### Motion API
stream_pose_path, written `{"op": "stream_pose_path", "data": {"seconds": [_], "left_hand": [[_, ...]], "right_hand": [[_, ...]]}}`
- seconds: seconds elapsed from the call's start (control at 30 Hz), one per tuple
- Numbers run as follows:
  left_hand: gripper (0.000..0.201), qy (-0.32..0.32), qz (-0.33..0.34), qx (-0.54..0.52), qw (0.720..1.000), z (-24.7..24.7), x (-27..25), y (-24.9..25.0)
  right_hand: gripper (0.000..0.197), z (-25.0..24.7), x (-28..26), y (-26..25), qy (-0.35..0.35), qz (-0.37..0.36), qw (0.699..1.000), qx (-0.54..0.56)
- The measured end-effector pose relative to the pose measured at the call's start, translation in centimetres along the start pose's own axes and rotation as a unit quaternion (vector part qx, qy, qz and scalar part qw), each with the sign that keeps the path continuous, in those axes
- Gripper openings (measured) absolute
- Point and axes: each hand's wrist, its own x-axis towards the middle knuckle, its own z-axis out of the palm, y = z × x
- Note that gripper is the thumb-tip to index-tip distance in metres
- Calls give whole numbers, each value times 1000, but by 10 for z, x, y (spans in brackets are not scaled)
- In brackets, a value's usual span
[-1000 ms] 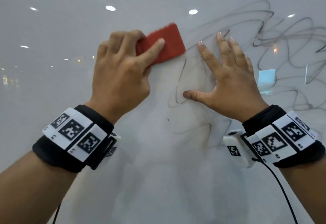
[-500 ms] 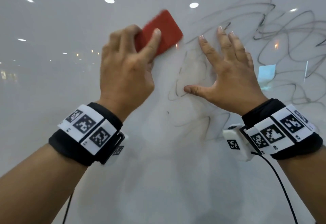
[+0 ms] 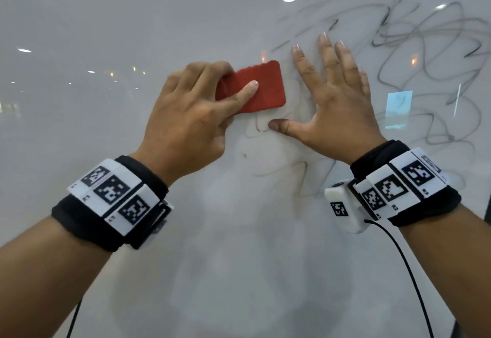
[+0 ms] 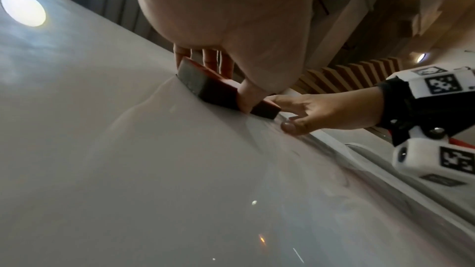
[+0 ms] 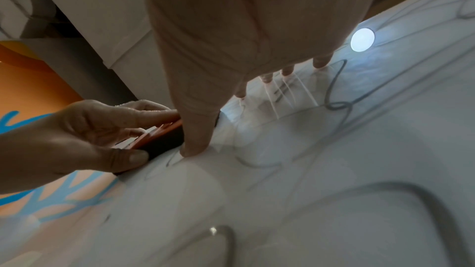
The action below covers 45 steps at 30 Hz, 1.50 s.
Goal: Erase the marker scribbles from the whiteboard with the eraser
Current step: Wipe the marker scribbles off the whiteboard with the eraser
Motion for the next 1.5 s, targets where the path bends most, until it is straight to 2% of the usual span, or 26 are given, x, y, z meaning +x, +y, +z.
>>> {"op": "stream_pose_path", "data": {"seconds": [0.13, 0.17, 0.27, 0.3, 0.43, 0.47, 0.57, 0.6, 0.7, 0.73, 0.83, 0.87, 0.97, 1.0, 1.03, 1.1, 1.13, 1.17, 1.27, 1.3, 1.33, 1.43, 1.47, 1.5], "left_hand": [[53, 31, -106, 6, 994, 1, 4, 1], [53, 34, -102, -1, 994, 3, 1, 5], [54, 6, -4, 2, 1000, 3, -12, 8], [55, 4, 9, 11, 1000, 1, -12, 3], [52, 34, -87, 13, 996, -1, -5, -2], [52, 32, -69, 8, 997, 0, -7, 0], [53, -5, 38, 7, 999, -3, -15, -5], [53, -7, 38, 12, 999, -5, -14, -11], [52, 22, -45, 17, 999, -6, -15, -11], [52, 26, -38, 16, 999, -3, -19, -6], [55, -19, 69, 19, 997, -1, -33, 0], [56, -20, 72, 26, 997, -3, -32, -4], [56, 17, -40, 29, 999, -3, -26, -5], [55, 26, -57, 27, 998, -2, -27, -2], [55, 25, -41, 26, 999, -1, -30, 0], [55, 6, 32, 29, 999, 1, -39, 3], [55, 2, 51, 34, 998, 0, -41, 1], [55, 7, 42, 39, 998, -1, -40, -1], [53, 39, -89, 36, 995, 0, -36, 0], [53, 40, -100, 30, 994, 1, -36, 2], [53, 29, -71, 27, 997, 1, -38, 5], [57, -36, 95, 21, 995, -2, -53, 6], [57, -47, 120, 20, 991, -5, -55, 3], [57, -47, 118, 24, 992, -6, -54, -2]], "right_hand": [[110, -2, -1, -1, -7, 4, 1000, 1], [110, -2, -2, -1, -11, 5, 1000, -2], [111, -4, -3, -2, -20, 3, 1000, -3], [111, -5, -3, -2, -22, 4, 1000, -2], [110, -5, -5, -2, -22, 7, 1000, 1], [111, -6, -5, -2, -22, 7, 1000, 0], [111, -7, -6, -2, -27, 7, 1000, 0], [111, -7, -6, -2, -28, 8, 1000, 1], [112, -8, -6, -4, -30, 10, 999, 3], [112, -8, -6, -4, -30, 10, 999, 4], [115, -8, -8, -2, -35, 7, 999, 2], [116, -7, -9, -2, -36, 6, 999, 0], [118, -6, -10, -2, -38, 6, 999, 3], [118, -6, -10, -2, -38, 6, 999, 4], [118, -5, -11, -1, -38, 6, 999, 4], [119, -5, -13, -1, -39, 3, 999, 2], [119, -4, -15, -1, -40, 2, 999, 0], [119, -4, -15, -1, -41, 3, 999, -1], [118, -2, -17, -1, -41, 3, 999, 2], [118, -2, -17, -1, -40, 3, 999, 2], [118, -2, -18, -1, -38, 3, 999, 1], [119, -1, -19, 0, -38, 1, 999, 0], [119, -1, -19, -1, -40, 1, 999, -2], [119, -1, -19, -1, -41, 2, 999, -4]]}}
